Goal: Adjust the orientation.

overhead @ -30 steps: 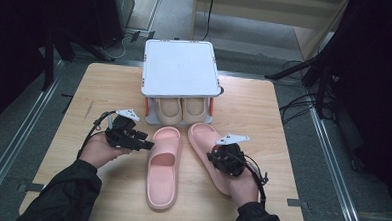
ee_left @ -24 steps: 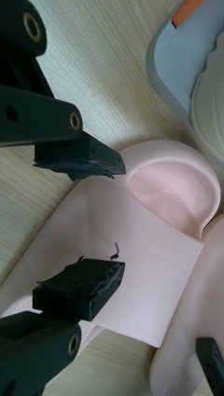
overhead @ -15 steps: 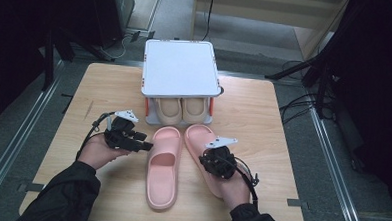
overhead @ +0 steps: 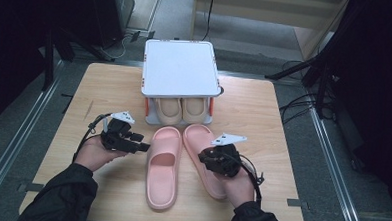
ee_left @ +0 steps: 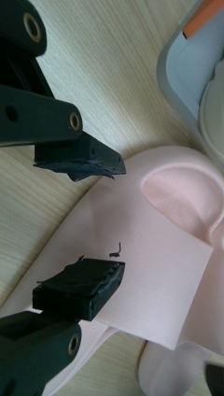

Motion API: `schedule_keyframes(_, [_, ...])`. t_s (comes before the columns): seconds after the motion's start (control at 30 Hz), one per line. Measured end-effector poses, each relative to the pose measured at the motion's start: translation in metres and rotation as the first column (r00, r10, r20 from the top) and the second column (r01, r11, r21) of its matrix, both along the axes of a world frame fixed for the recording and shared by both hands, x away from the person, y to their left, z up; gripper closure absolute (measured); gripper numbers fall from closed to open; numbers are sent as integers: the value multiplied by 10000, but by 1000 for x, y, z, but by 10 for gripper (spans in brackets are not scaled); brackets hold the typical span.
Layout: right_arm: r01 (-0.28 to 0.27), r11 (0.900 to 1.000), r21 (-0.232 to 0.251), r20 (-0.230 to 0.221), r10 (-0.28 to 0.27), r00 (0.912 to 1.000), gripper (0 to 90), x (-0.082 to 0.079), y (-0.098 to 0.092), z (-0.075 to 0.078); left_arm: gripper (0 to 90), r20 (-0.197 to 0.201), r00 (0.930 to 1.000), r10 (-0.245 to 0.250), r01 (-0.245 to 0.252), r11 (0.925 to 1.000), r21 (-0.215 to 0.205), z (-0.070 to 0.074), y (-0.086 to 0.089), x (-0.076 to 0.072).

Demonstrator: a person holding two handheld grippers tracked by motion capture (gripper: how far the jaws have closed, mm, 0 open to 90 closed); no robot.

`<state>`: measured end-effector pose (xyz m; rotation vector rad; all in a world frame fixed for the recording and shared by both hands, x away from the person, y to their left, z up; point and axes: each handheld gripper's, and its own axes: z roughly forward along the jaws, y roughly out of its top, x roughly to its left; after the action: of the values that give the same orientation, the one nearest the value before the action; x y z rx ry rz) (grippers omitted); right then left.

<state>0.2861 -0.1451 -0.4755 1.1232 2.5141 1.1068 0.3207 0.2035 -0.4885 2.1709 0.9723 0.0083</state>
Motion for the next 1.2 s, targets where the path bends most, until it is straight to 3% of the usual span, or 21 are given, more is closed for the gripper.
schedule_keyframes(0.13, [235,9991,358,241,-244,9994,715,2,-23,11,524,151,9999,-72,72,10000,-17,0,1,-3])
schedule_keyframes(0.23, [495,9987,149,369,-500,9981,756,10,-40,10,563,300,9994,-188,186,9998,49,-1,2,-5])
schedule_keyframes(0.3, [641,9978,-178,394,-633,9972,788,18,-50,4,590,252,9994,-217,218,9997,-66,-3,3,-6])
schedule_keyframes(0.47, [1145,9931,-268,184,-1140,9933,809,37,-64,-7,621,-274,9995,125,-125,9999,-16,-8,7,-5])
schedule_keyframes(0.53, [1356,9901,-355,17,-1356,9908,808,44,-68,-11,639,-248,9995,206,-207,9998,-46,-9,9,-6])
schedule_keyframes(0.8, [1359,9872,-836,-702,-1419,9874,799,60,-65,-26,667,-448,9990,91,-85,9999,140,-13,10,-8])
schedule_keyframes(0.97, [1114,9893,-938,-871,-1196,9890,793,60,-58,-29,662,-750,9971,-144,189,9980,596,-22,4,-6])
schedule_keyframes(1.2, [979,9905,-970,-943,-1071,9898,798,58,-51,-30,652,-930,9949,-394,459,9965,693,-26,-6,-5])
